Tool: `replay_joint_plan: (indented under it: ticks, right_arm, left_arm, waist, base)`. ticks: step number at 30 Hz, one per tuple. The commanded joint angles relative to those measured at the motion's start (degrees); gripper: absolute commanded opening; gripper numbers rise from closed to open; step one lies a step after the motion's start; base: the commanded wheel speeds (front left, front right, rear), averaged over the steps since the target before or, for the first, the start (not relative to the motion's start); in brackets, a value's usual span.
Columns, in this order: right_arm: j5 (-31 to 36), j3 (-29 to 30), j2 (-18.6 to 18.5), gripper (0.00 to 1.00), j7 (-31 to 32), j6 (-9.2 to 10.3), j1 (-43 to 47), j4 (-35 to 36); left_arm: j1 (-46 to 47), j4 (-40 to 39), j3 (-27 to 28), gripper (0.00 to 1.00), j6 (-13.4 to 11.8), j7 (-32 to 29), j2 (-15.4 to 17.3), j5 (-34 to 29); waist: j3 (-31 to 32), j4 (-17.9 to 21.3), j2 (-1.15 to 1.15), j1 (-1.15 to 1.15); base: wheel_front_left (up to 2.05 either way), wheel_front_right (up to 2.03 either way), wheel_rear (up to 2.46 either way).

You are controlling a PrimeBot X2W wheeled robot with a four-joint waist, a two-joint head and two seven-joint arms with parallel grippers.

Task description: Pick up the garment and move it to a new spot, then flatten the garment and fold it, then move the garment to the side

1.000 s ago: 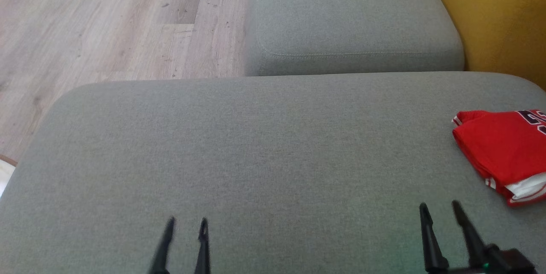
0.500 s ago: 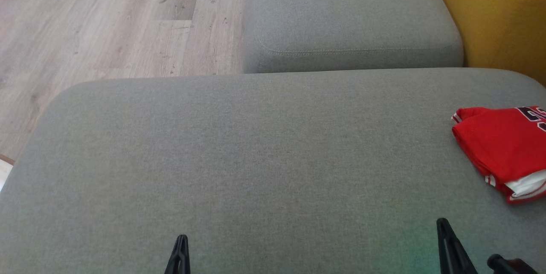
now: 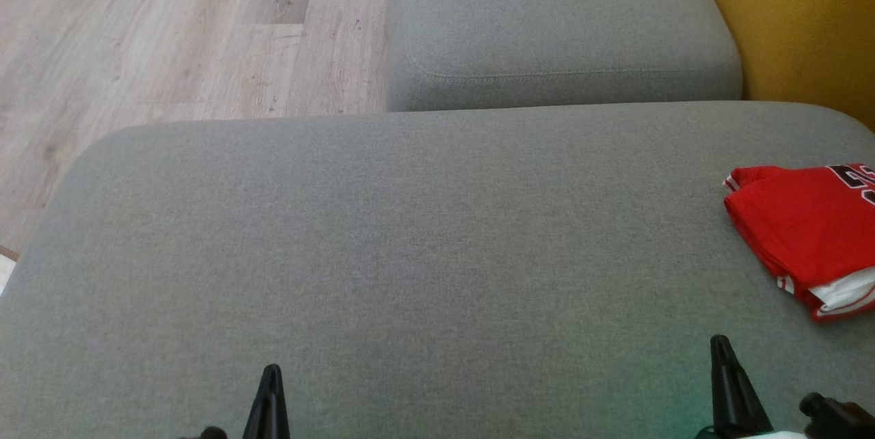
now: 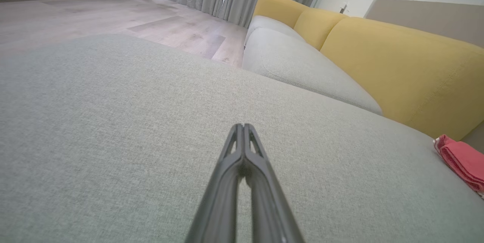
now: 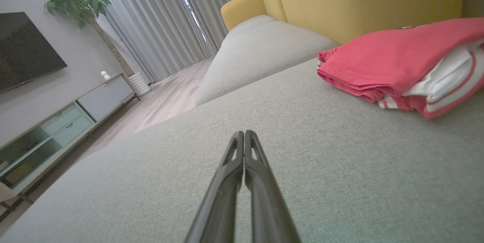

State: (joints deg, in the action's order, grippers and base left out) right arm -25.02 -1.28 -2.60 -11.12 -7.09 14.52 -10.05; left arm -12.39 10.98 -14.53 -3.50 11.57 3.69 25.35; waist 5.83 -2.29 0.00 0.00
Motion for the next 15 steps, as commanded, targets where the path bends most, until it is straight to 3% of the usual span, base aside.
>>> replay_joint_plan:
  ticks: [1,15]
  right_arm:
    - [-2.04,0.16,-0.90,0.00,0.36,-0.09,-3.11,1.45]
    - [-11.81,0.73,-1.19,0.00,2.41,-0.13,-5.58,0.71]
  left_arm:
    - [2.84,-1.47,1.46,0.00,0.43,-0.34,0.57,1.85]
    - [5.07,-0.88,3.57,0.00,1.95,-2.31,0.88,11.74]
  waist:
    - [-0.09,0.04,0.00,0.00]
    - [-0.94,0.36,0.00,0.00]
  base:
    - [0.00,0.00,0.00]
    - [0.00,0.00,0.00]
